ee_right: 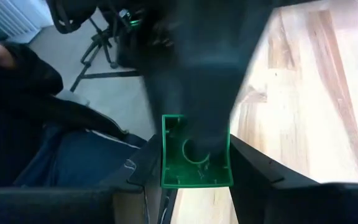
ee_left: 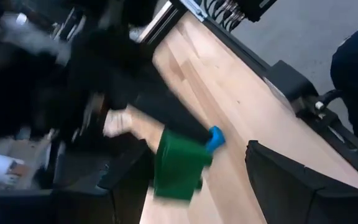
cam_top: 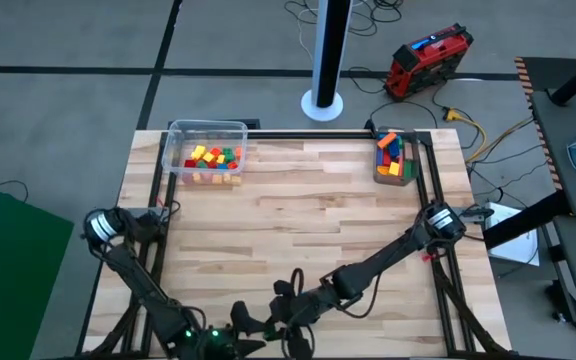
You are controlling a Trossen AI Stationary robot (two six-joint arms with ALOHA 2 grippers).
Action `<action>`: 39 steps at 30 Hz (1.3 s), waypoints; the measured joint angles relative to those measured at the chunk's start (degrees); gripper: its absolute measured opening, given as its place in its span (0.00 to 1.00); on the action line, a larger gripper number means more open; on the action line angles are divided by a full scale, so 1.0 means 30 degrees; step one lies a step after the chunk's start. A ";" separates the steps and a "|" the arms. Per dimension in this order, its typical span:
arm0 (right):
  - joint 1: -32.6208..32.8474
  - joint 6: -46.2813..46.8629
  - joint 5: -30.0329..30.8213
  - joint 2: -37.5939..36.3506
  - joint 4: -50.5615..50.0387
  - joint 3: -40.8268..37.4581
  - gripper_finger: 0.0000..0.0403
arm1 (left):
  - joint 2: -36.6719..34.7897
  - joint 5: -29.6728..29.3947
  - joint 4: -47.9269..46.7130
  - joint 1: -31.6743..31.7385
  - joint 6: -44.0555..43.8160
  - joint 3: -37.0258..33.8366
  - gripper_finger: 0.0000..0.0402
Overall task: Sort blocks by size
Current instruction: Put the green square game piece into the transparent bin
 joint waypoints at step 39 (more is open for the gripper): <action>-0.0027 0.0976 0.1790 -0.2071 -0.6400 -0.0073 0.87 | -0.0387 -0.2397 -0.5545 0.1285 -0.2634 0.0768 0.18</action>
